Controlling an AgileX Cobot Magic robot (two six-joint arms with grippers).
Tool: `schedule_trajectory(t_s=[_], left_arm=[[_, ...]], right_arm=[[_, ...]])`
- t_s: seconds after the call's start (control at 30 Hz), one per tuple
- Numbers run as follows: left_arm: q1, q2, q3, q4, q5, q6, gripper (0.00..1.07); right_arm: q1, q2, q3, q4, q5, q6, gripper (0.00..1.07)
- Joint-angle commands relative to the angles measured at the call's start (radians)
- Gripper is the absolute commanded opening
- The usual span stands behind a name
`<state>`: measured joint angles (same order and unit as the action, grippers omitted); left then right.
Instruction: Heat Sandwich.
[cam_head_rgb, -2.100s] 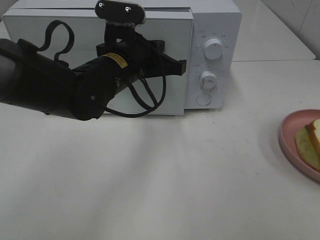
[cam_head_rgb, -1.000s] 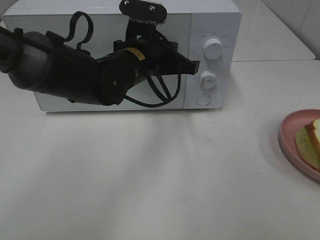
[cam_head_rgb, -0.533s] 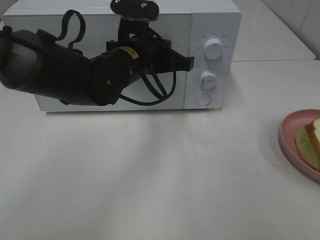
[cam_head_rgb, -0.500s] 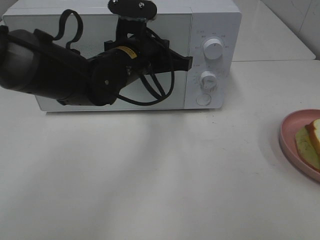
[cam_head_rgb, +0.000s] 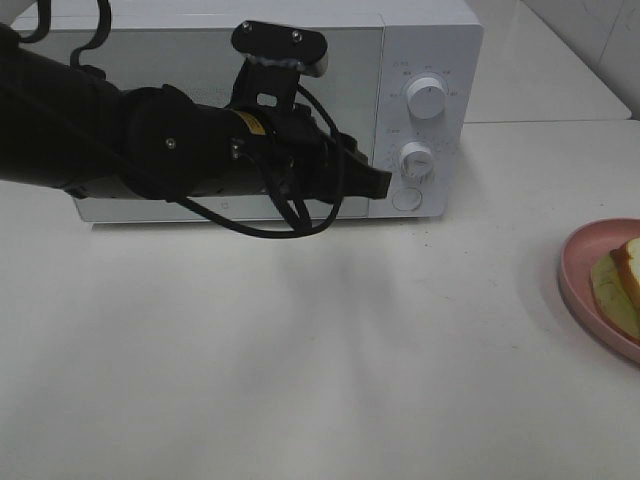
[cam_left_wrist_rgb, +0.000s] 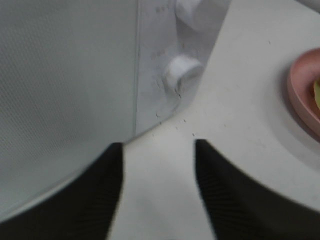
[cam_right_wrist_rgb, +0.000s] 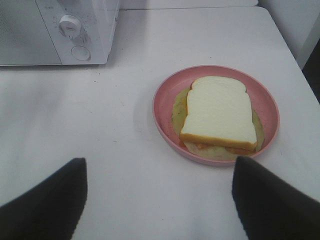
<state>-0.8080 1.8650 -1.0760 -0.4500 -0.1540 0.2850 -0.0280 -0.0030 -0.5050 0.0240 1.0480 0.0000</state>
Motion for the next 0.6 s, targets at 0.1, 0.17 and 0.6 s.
schedule_trajectory(t_s=[0.1,0.17,0.6], left_arm=[[-0.005,-0.039,0.002,-0.013,0.181,-0.013,1.04],[-0.005,-0.055,0.002,-0.011,0.262,-0.012,1.03],[0.064,-0.174,0.001,0.053,0.544,-0.015,1.03]], right_arm=[[-0.005,-0.027,0.001,0.003,-0.01,0.0,0.76],[-0.005,-0.027,0.001,0.003,-0.01,0.0,0.76],[-0.005,-0.027,0.001,0.003,-0.01,0.0,0.76]])
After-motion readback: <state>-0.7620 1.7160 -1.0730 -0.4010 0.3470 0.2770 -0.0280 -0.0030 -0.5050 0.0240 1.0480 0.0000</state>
